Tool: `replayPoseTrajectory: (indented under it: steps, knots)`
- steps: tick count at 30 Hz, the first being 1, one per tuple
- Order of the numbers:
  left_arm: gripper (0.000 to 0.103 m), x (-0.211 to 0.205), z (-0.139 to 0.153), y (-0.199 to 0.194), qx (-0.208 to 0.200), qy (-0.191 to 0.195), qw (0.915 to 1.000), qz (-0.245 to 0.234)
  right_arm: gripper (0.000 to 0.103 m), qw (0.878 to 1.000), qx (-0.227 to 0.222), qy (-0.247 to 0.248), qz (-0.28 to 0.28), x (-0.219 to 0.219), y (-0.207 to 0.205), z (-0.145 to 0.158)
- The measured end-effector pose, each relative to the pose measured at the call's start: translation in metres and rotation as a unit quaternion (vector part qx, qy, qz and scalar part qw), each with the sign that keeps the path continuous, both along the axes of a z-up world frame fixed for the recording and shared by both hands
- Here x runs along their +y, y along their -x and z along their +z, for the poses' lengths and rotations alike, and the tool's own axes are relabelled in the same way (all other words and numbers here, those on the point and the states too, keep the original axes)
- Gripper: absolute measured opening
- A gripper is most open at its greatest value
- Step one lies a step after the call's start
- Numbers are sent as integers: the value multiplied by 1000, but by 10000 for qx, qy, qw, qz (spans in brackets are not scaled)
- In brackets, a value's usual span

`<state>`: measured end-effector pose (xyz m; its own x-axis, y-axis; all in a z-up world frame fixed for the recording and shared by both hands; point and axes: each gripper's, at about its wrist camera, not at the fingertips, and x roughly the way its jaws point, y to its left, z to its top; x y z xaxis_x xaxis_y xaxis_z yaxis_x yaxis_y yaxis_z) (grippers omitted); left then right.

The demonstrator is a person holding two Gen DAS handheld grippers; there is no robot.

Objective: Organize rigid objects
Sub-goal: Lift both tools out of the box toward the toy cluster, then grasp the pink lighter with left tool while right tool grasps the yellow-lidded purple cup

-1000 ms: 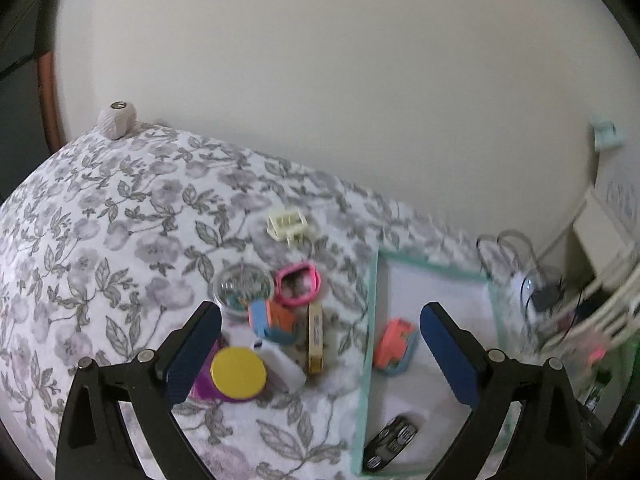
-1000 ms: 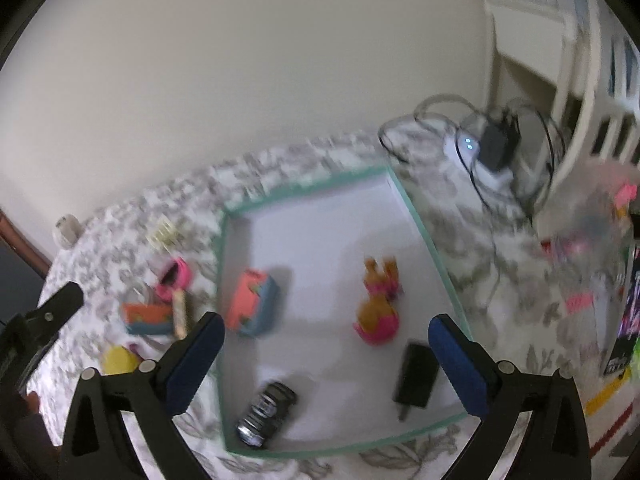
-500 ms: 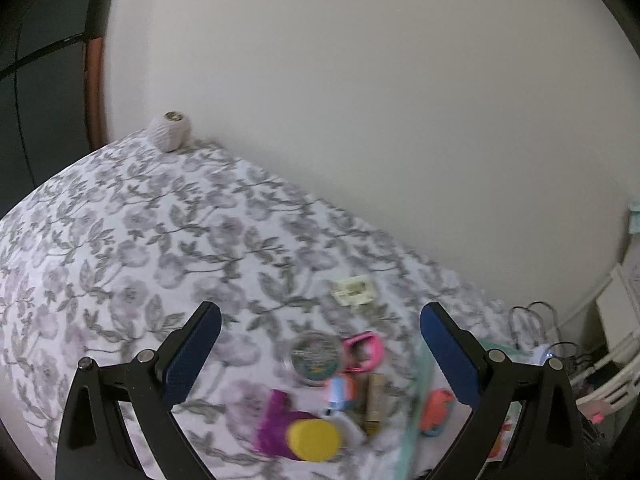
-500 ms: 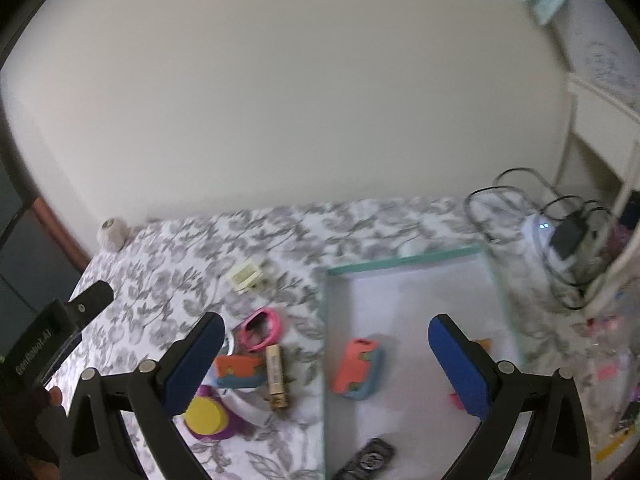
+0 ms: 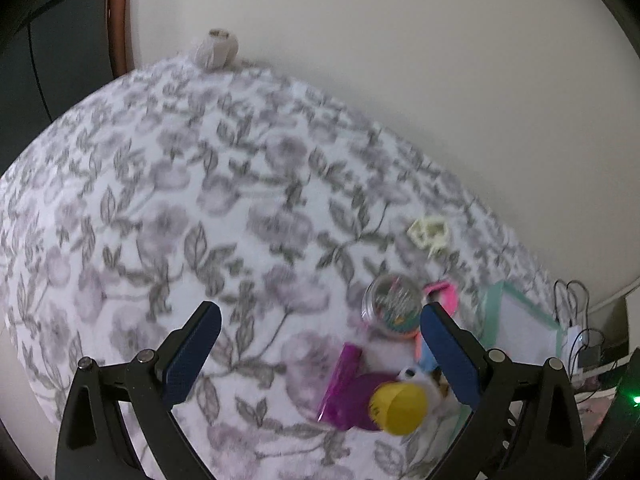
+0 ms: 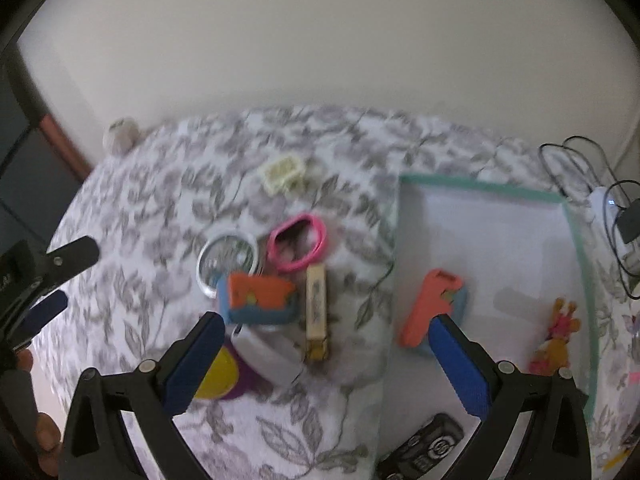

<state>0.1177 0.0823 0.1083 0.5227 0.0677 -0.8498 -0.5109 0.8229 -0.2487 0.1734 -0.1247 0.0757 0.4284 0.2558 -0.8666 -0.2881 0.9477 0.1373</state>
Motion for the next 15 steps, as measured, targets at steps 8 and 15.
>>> replayPoseTrajectory:
  steps: [8,15]
  knots:
    - [100,7,-30,14,509,294,9982,109,100,9993,204,215,226,16,3,-17]
    - [100,17,-49,21,721,742,9937,423,91,9989,324,12,348,16,3,-14]
